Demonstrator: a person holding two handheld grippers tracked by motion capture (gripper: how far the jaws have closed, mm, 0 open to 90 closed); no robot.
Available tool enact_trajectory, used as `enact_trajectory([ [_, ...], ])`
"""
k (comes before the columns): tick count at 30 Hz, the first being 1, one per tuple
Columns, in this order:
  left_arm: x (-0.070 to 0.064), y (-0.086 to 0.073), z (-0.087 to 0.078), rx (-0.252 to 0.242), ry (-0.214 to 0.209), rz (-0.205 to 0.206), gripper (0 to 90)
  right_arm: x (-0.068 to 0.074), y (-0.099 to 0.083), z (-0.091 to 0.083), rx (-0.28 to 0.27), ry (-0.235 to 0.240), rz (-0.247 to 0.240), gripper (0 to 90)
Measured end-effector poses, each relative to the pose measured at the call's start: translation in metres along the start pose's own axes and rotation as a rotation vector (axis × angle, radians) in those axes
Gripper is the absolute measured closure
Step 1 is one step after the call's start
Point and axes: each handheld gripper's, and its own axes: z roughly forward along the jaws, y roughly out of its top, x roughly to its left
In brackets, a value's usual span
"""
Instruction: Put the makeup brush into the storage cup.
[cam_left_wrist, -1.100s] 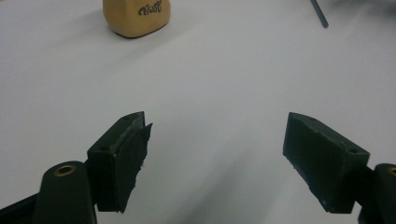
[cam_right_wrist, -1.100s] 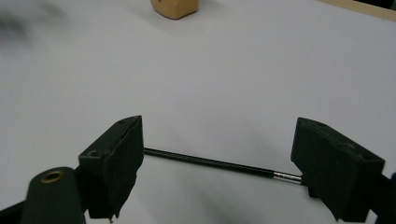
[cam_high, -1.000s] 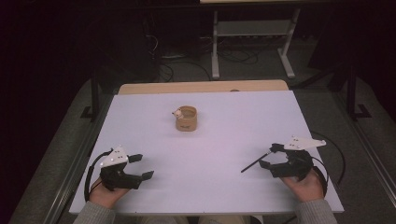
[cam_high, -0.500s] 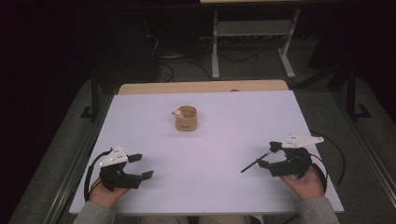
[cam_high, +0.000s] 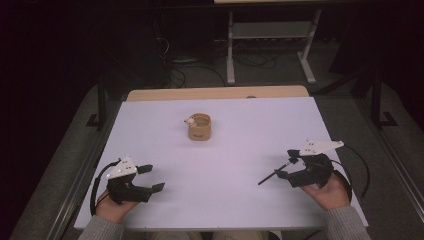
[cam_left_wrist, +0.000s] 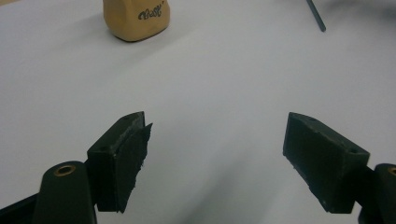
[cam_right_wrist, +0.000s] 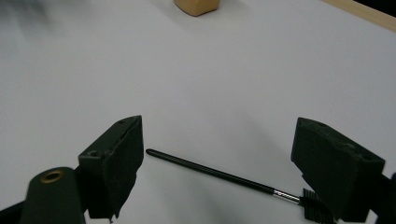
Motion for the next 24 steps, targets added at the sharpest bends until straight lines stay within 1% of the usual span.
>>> enact_trajectory([
  [2,0.0,0.0,0.0,0.0,0.0,0.0,21.3,-0.001,0.005,-0.001,0.019,0.009,-0.024,16.0],
  [5,0.0,0.0,-0.001,-0.006,0.0,-0.008,21.3,-0.002,0.008,-0.001,0.033,0.012,-0.036,16.4],
  [6,0.001,0.0,-0.001,-0.007,0.0,0.008,21.3,-0.002,0.01,0.0,0.044,0.015,-0.045,16.6],
  [7,0.002,0.0,-0.001,-0.007,0.001,0.011,21.2,-0.002,0.014,0.0,0.065,0.02,-0.059,16.8],
  [8,0.002,0.0,-0.002,-0.004,0.001,0.01,21.2,-0.002,0.014,0.0,0.065,0.02,-0.059,16.8],
  [10,0.001,0.0,-0.002,-0.014,0.0,-0.004,21.3,-0.003,0.02,0.001,0.092,0.026,-0.085,17.5],
  [13,0.001,0.0,-0.002,-0.012,0.0,-0.003,21.3,-0.004,0.025,0.001,0.113,0.031,-0.099,18.2],
  [17,0.002,0.001,-0.002,-0.012,-0.001,-0.005,21.2,-0.007,0.034,0.0,0.137,0.043,-0.133,19.9],
  [19,0.002,0.001,-0.002,-0.012,-0.001,-0.001,21.2,-0.01,0.04,0.001,0.163,0.044,-0.183,21.7],
  [21,0.002,0.001,-0.002,-0.014,-0.001,-0.006,21.3,-0.012,0.045,0.004,0.197,0.062,-0.215,23.4],
  [22,0.002,0.001,-0.002,-0.015,-0.001,-0.002,21.3,-0.013,0.048,0.005,0.215,0.064,-0.24,24.3],
  [23,0.003,0.001,-0.002,-0.014,-0.001,-0.002,21.3,-0.013,0.051,0.007,0.231,0.076,-0.243,24.8],
  [24,0.003,0.001,-0.002,-0.014,-0.001,-0.007,21.2,-0.014,0.053,0.009,0.243,0.083,-0.271,25.4],
])
